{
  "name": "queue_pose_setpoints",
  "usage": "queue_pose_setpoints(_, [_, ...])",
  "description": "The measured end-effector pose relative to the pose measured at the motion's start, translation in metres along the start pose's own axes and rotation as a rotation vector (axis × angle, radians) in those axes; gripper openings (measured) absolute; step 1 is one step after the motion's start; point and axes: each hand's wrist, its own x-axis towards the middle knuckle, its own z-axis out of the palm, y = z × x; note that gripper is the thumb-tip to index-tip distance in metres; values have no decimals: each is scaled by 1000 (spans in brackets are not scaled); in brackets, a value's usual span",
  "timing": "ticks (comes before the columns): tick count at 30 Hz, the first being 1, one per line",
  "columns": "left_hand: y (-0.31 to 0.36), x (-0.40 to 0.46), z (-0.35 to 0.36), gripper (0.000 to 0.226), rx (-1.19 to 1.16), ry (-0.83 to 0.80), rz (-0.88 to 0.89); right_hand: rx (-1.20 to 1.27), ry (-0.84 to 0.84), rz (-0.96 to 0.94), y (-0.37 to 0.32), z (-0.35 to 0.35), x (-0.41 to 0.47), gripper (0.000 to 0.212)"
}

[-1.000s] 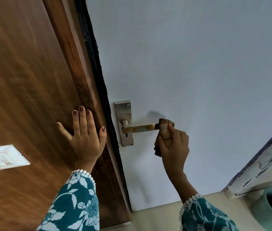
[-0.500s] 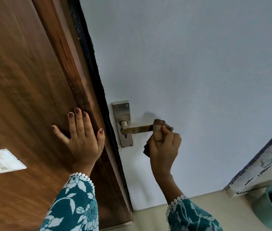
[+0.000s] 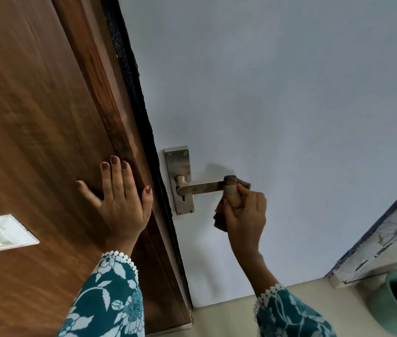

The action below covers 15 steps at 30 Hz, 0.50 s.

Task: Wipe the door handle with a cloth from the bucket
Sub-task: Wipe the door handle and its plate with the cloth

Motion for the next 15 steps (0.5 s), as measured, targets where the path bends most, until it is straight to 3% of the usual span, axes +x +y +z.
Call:
queue_pose_setpoints(4, [1,0,1,64,7,-8,6,1,-7,13,-5,11,-4,29])
queue_pose_setpoints(15, [1,1,-3,63,-3,-18,7,48,-165,-221,-37,31,-25,29])
